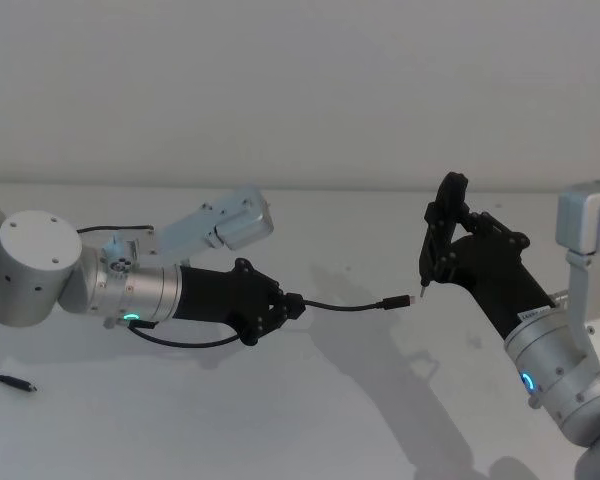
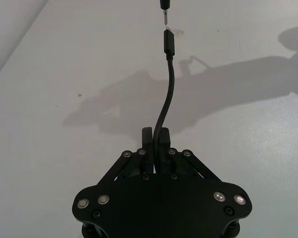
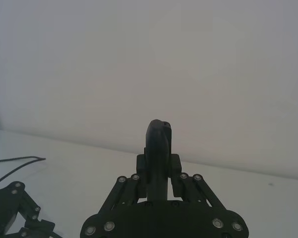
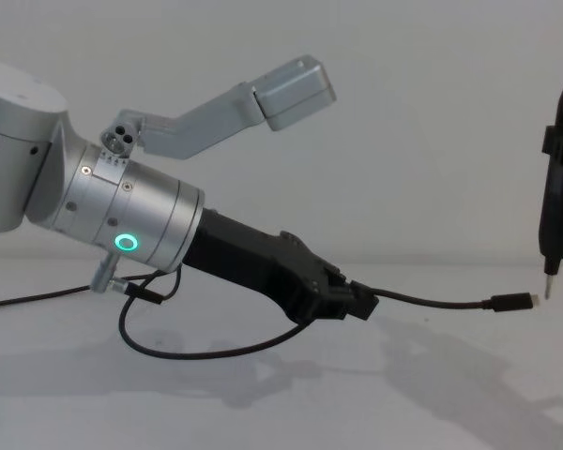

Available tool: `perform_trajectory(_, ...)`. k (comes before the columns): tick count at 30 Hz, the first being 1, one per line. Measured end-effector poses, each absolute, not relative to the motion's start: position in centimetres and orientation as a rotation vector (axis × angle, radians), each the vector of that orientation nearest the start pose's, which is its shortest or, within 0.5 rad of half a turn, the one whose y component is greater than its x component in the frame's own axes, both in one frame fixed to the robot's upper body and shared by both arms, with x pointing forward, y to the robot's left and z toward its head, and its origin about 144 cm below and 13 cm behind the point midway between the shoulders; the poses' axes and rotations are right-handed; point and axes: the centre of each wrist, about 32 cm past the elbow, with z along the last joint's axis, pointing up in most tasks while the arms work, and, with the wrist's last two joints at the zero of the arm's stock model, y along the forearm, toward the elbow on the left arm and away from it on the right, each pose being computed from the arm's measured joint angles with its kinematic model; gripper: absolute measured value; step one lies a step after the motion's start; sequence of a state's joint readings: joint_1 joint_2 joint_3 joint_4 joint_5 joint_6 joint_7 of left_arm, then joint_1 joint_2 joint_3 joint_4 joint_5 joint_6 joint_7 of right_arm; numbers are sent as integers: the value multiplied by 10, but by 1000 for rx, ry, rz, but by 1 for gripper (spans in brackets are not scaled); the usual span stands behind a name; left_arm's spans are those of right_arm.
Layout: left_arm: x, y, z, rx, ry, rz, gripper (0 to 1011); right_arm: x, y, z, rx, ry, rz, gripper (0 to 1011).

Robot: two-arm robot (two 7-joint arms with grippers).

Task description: Pick up the data cable with the one hand.

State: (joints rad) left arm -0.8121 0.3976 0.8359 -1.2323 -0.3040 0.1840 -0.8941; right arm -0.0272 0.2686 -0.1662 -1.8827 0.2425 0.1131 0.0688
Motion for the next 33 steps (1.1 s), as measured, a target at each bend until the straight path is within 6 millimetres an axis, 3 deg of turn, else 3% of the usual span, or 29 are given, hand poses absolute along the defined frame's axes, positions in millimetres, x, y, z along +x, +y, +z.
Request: perform_trajectory(33, 608, 175, 1272, 474, -185, 191, 67, 438, -224, 1226, 84, -76, -1239, 275)
